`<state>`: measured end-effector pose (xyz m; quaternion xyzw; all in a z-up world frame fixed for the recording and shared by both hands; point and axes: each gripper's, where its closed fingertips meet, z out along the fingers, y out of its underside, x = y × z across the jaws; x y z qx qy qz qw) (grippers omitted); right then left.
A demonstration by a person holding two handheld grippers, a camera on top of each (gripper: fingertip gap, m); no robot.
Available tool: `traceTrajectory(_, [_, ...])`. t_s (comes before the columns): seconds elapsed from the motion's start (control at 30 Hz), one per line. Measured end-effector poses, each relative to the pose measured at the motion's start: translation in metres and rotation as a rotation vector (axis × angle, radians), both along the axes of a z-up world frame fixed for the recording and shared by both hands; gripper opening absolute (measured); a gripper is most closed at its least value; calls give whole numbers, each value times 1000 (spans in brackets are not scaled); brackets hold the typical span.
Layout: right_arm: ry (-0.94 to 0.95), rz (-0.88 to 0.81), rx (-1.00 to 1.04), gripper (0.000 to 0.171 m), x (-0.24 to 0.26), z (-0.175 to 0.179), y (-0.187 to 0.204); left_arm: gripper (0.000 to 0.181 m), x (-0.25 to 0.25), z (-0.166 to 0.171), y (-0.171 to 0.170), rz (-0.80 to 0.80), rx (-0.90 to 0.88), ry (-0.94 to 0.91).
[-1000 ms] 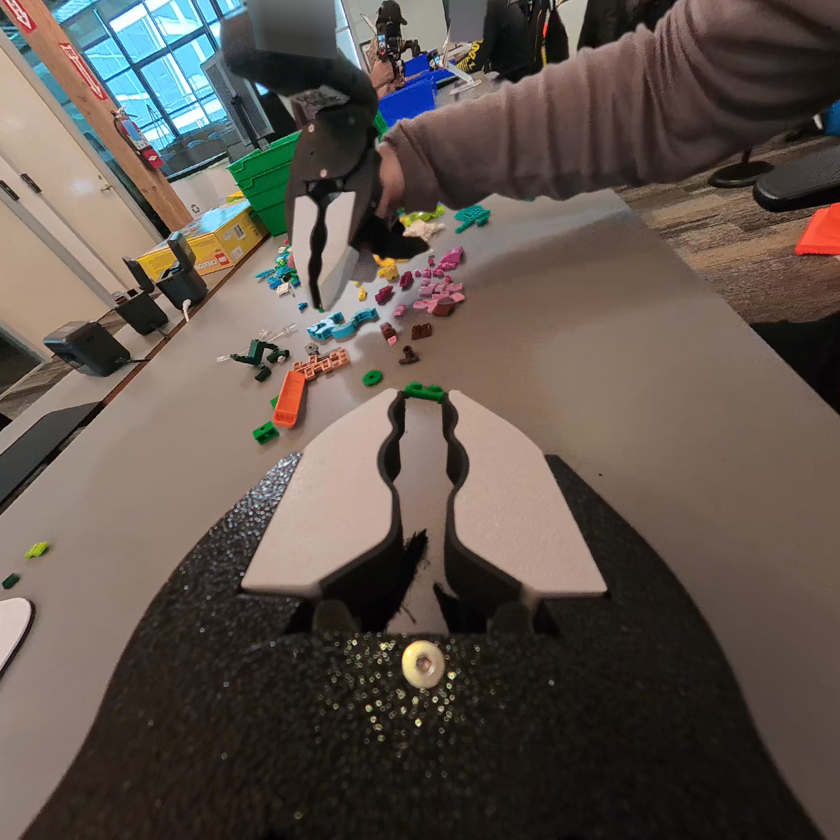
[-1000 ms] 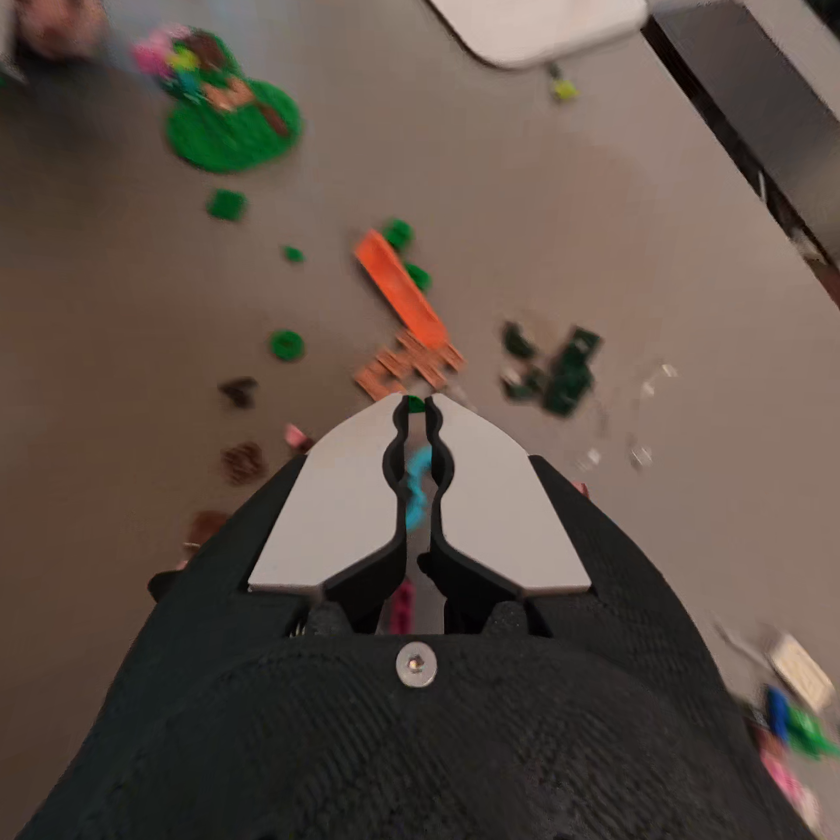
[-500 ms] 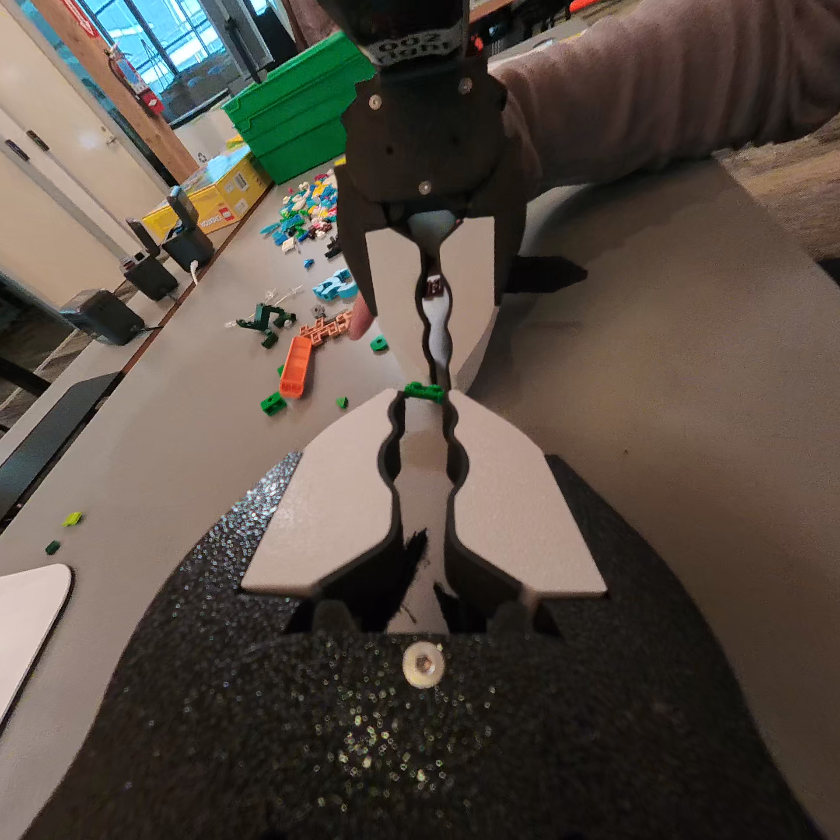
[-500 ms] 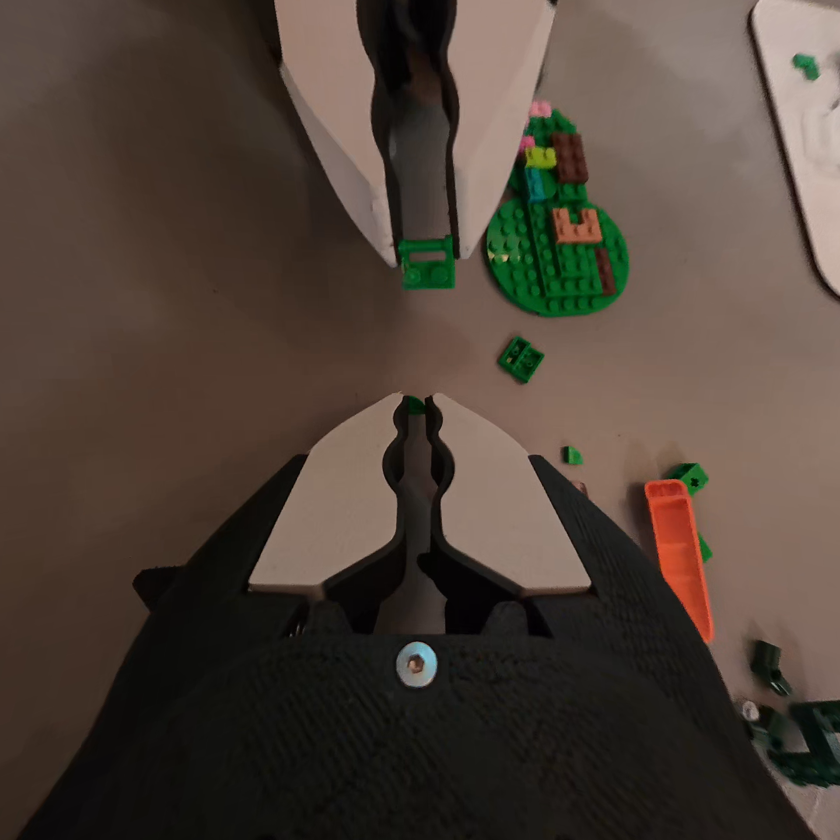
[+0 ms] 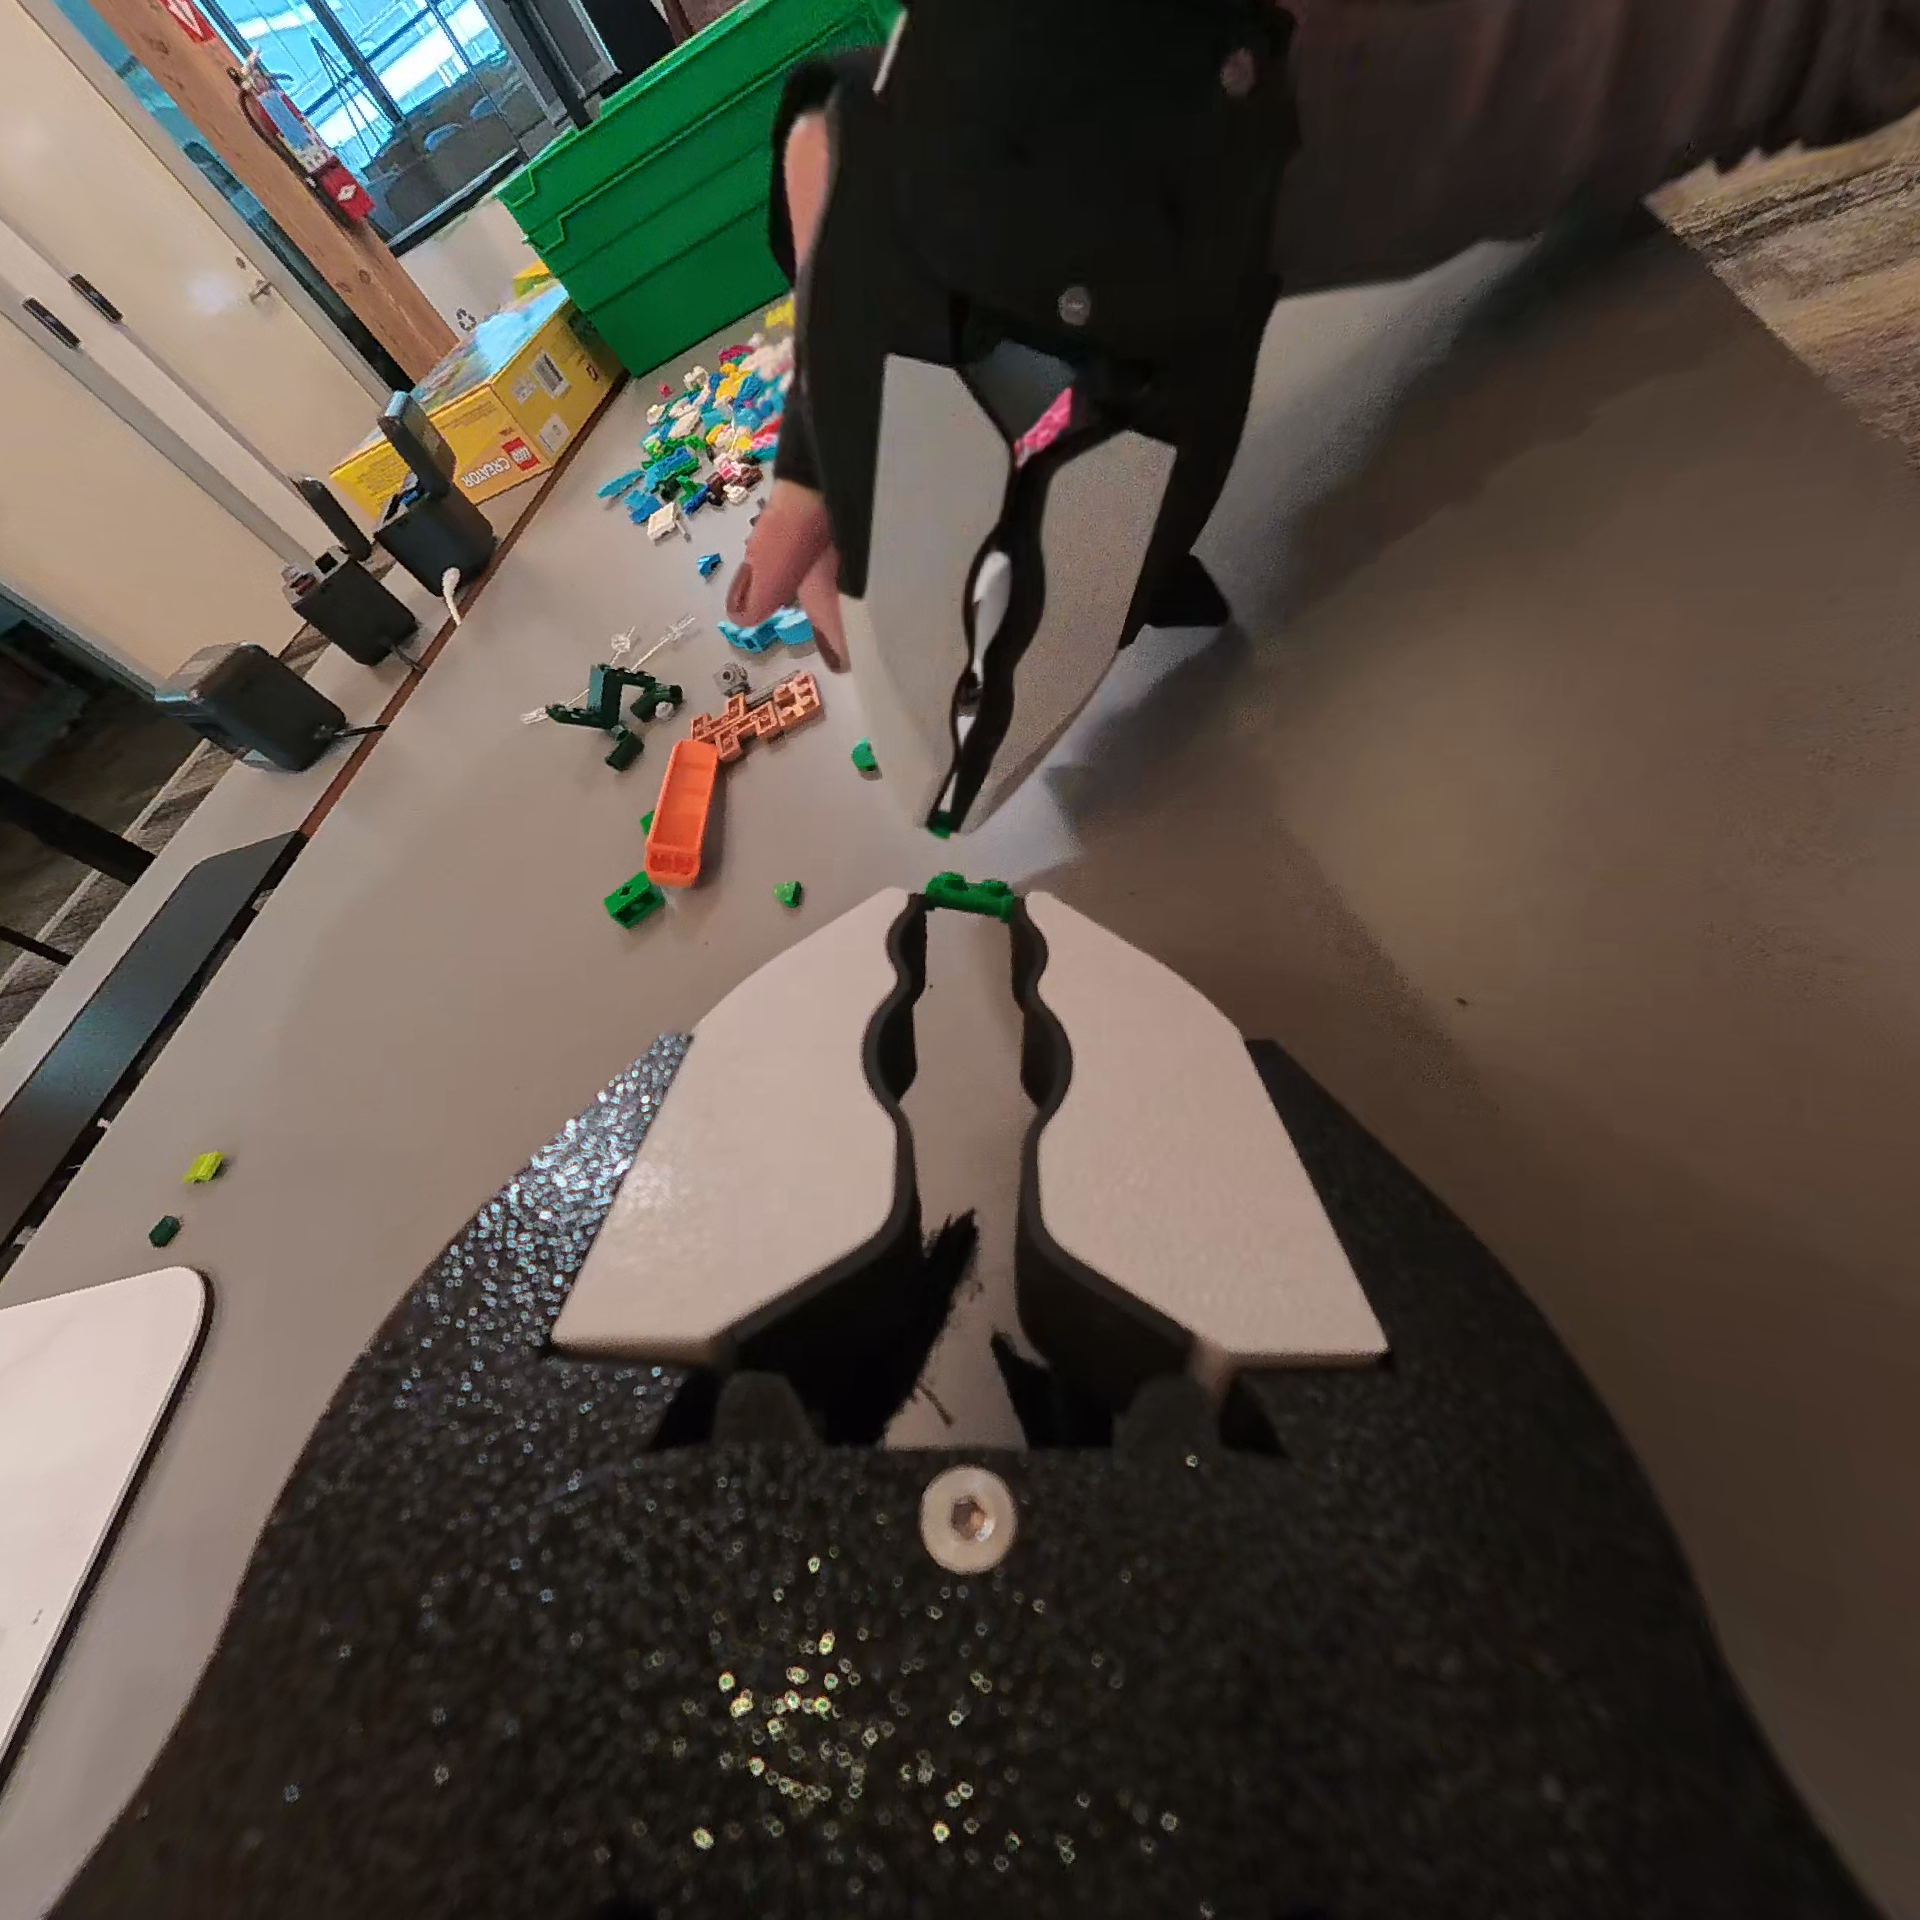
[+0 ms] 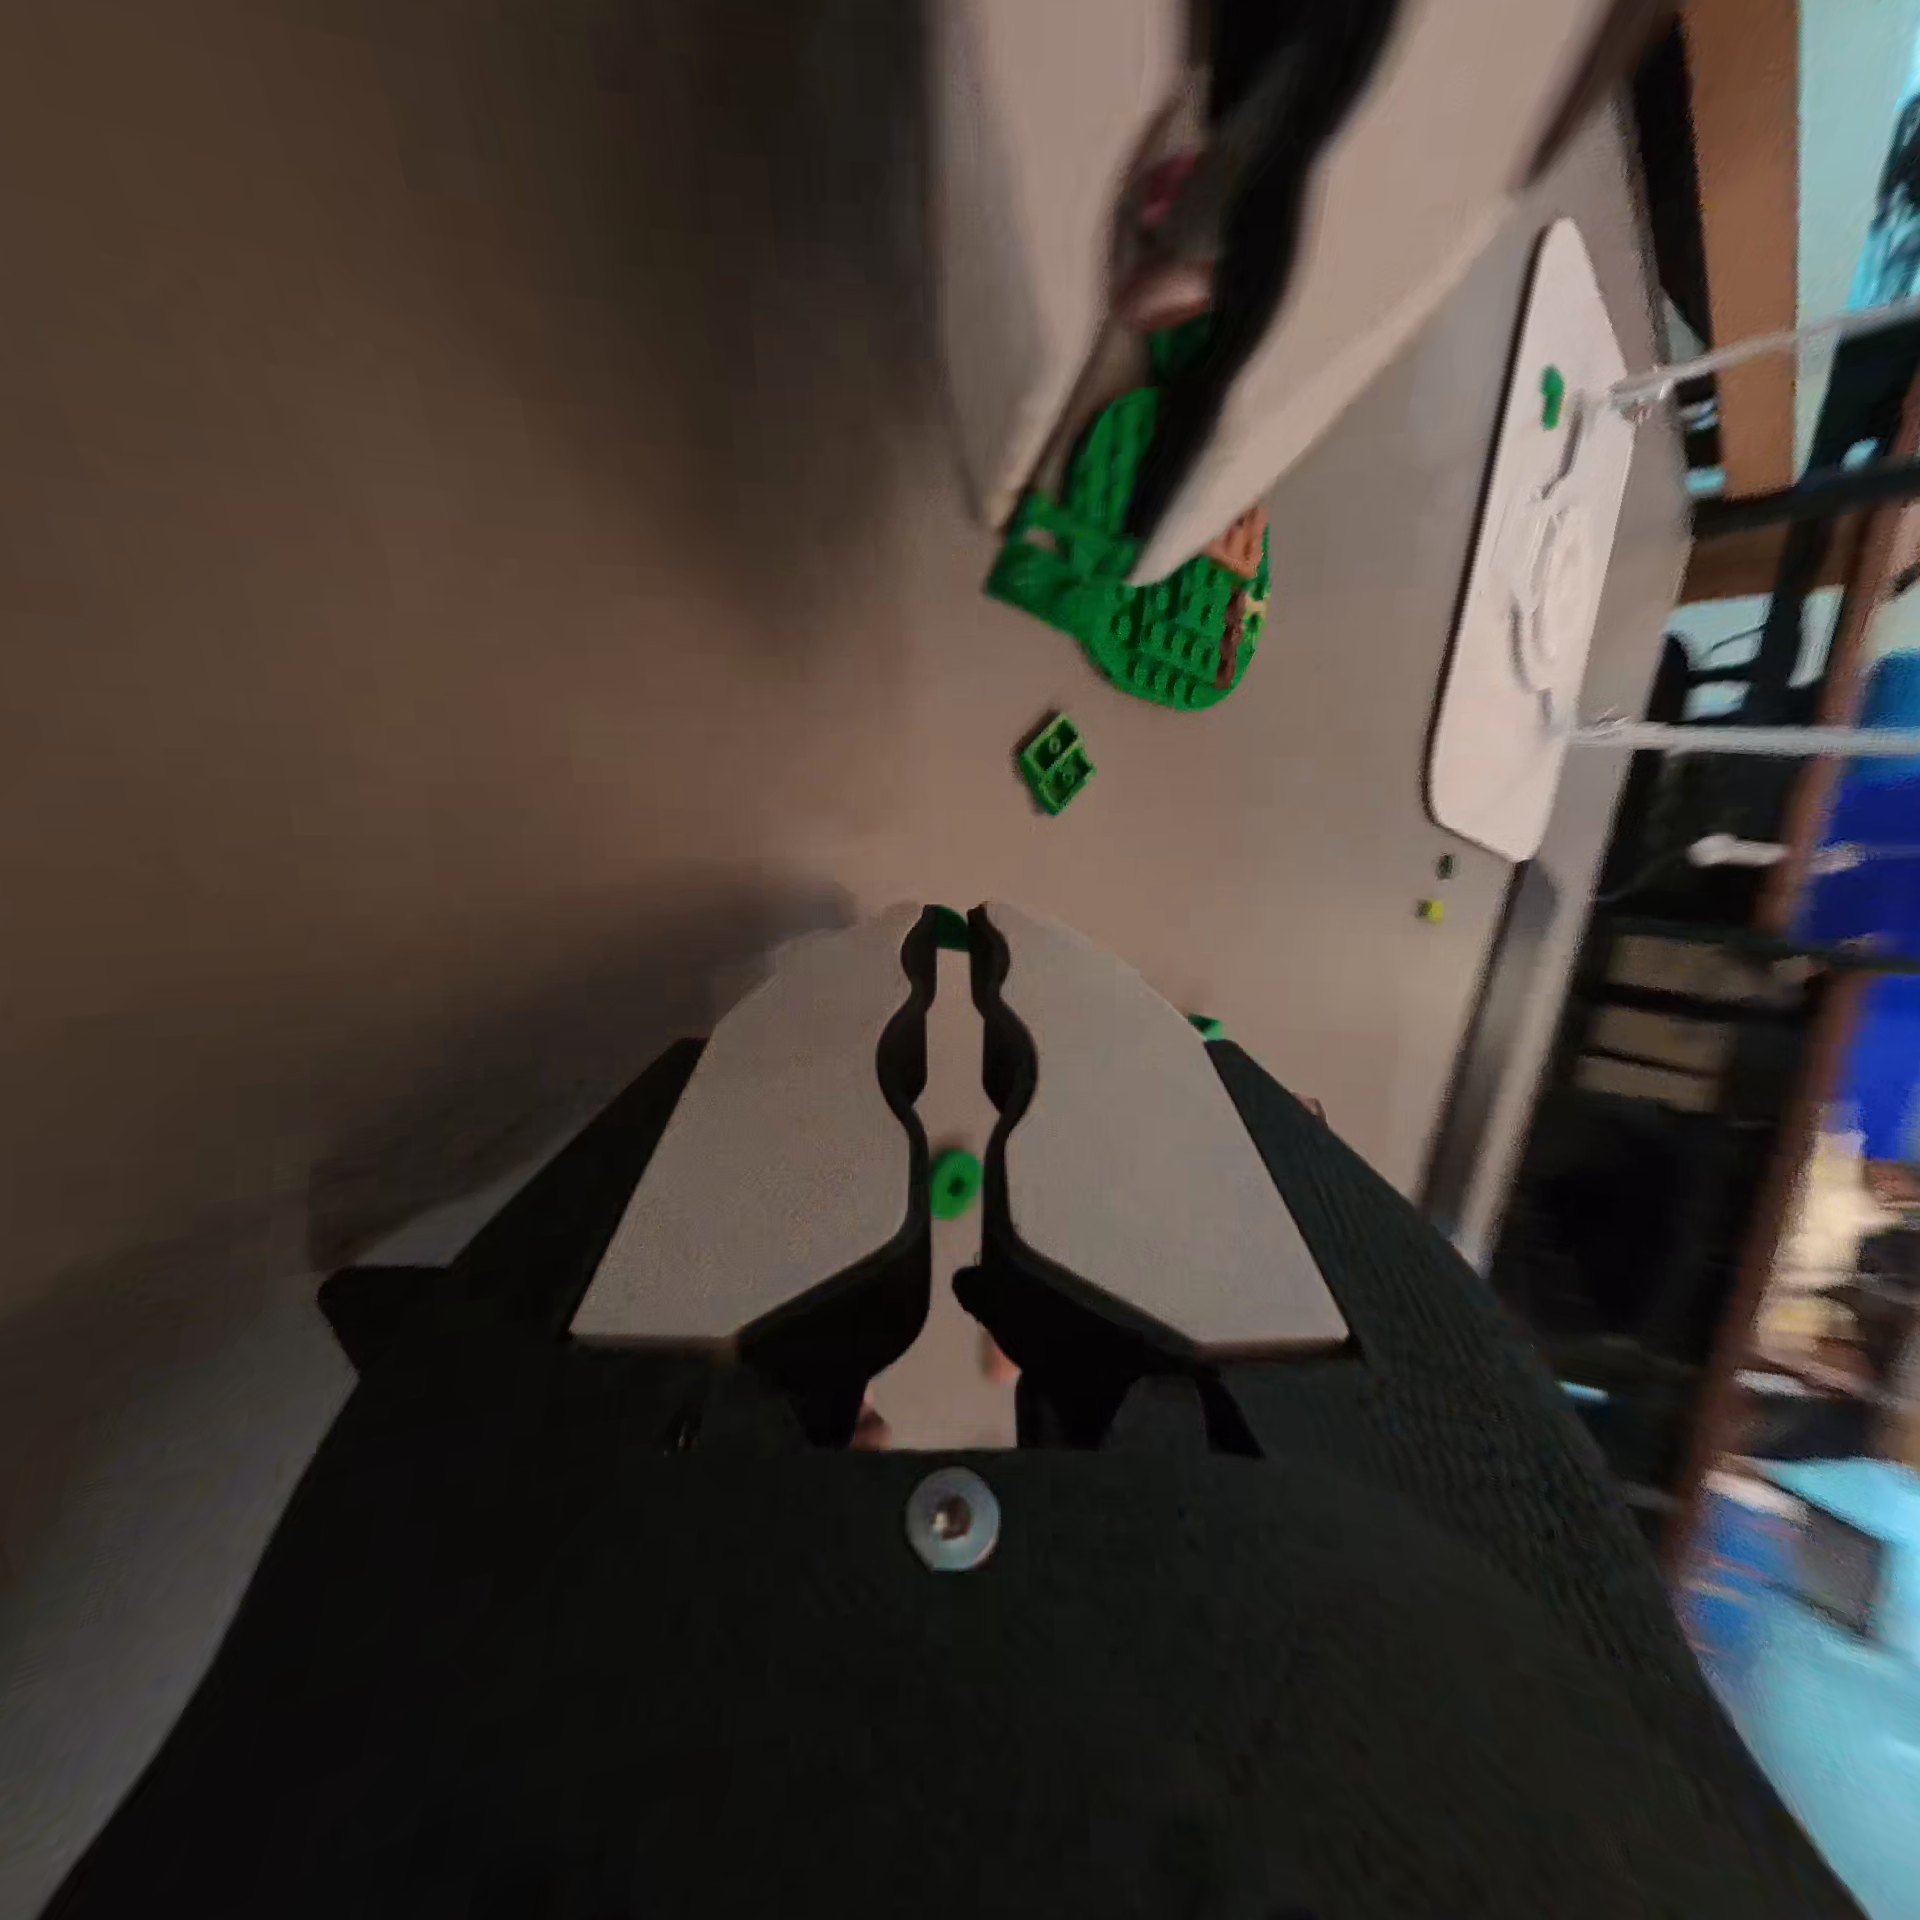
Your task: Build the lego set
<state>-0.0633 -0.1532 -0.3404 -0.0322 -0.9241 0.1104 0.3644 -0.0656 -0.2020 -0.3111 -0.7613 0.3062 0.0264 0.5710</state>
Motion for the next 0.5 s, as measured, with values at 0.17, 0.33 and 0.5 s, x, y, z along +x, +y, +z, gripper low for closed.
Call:
traceTrajectory(0.17, [-55, 156, 577, 4, 7, -8, 26, 15, 0, 0, 0, -1, -2, 2])
traceTrajectory(0.33, [-331, 194, 859, 0, 25, -16, 35, 15, -2, -1, 0, 8, -2, 6])
traceTrajectory(0.5, [-490, 184, 962, 0, 25, -17, 28, 15, -19, 0, 1, 64, 4, 4])
